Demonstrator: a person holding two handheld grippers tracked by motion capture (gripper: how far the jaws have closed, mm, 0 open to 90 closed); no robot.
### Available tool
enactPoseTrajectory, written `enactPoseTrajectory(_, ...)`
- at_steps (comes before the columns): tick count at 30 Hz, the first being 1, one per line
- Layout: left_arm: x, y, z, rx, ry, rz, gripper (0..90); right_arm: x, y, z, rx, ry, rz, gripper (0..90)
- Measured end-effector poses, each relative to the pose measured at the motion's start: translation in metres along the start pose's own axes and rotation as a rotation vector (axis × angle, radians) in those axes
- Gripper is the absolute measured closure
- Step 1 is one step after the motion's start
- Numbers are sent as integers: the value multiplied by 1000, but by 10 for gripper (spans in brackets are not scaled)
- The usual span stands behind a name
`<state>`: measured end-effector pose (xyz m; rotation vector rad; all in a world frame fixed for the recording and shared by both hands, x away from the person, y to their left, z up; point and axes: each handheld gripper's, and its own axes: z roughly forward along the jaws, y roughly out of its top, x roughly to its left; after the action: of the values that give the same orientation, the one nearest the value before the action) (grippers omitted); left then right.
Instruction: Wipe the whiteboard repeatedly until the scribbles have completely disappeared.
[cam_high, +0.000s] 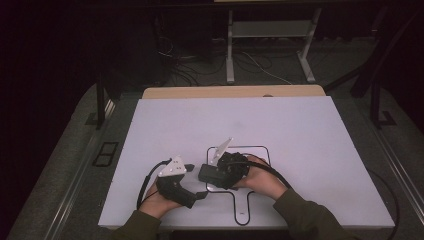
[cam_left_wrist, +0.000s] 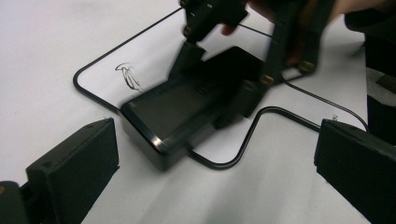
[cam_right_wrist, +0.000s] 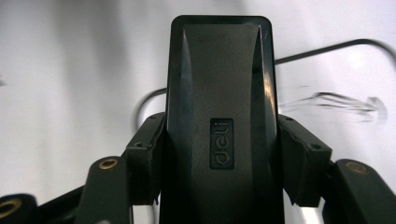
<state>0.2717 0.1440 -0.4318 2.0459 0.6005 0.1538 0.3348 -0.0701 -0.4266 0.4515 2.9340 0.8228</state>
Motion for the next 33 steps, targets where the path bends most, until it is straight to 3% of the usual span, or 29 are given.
enactPoseTrajectory(4,1,0,0,-1,0,-3,0,-23,2,2,-12,-57,43,387)
enactPoseTrajectory(9,1,0,-1,0,2,-4,0,-33,2,2,-15,-77,68,387)
enactPoseTrajectory(14,1,0,0,-1,2,-6,0,-17,3,1,2,-92,18,387)
enactPoseTrajectory(21,0,0,0,5,4,3,0,8,1,0,-2,-65,-39,387)
enactPoseTrajectory(26,0,0,0,4,3,0,0,-1,2,2,2,-90,-26,386)
enactPoseTrajectory(28,0,0,0,3,2,0,0,-12,3,2,-1,-125,7,386)
enactPoseTrajectory(30,0,0,0,4,3,1,0,-16,3,2,9,-151,1,387)
enactPoseTrajectory(32,0,0,0,5,3,1,0,-24,2,1,12,-164,17,387)
enactPoseTrajectory(33,0,0,0,4,4,1,0,-24,2,1,5,-144,49,386)
